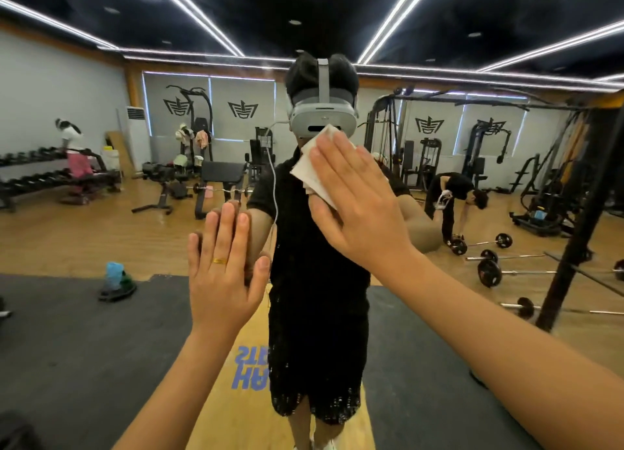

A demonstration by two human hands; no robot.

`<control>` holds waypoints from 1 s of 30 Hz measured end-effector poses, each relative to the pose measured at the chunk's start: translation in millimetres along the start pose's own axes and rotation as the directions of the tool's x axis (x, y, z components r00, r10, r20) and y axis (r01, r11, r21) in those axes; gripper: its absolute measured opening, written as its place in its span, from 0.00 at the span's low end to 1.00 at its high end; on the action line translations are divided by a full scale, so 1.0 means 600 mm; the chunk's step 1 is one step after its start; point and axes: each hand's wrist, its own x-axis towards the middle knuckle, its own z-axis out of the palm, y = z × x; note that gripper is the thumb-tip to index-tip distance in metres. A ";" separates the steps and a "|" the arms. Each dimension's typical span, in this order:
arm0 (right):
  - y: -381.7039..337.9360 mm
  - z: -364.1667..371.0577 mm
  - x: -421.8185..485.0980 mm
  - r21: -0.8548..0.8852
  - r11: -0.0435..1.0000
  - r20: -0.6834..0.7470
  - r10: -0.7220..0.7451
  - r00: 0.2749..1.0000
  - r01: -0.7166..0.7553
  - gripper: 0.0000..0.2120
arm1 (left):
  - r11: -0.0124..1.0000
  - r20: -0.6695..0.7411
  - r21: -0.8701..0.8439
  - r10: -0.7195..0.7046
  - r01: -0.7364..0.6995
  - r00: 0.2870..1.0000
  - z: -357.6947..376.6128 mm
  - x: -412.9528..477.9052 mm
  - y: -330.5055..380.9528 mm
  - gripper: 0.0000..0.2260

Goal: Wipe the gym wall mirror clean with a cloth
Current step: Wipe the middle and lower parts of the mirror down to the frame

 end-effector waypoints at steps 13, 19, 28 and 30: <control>0.023 0.000 0.012 -0.067 0.995 -0.004 -0.081 0.997 0.081 0.29 | 0.995 0.128 0.063 -0.088 0.081 0.988 -0.123 0.027 -0.083 0.30; 0.020 -0.007 0.021 -0.057 0.997 0.067 -0.052 0.996 0.056 0.32 | 0.988 0.131 0.096 -0.133 0.121 0.982 -0.114 0.039 -0.164 0.32; -0.071 0.051 0.105 -0.057 0.998 -0.010 0.013 1.000 -0.014 0.28 | 0.995 0.027 0.097 -0.036 0.033 0.999 -0.068 0.037 -0.199 0.31; -0.097 0.072 0.117 -0.081 0.995 0.022 -0.064 0.998 0.066 0.28 | 0.996 0.035 0.082 -0.027 0.024 0.999 -0.069 0.033 -0.200 0.31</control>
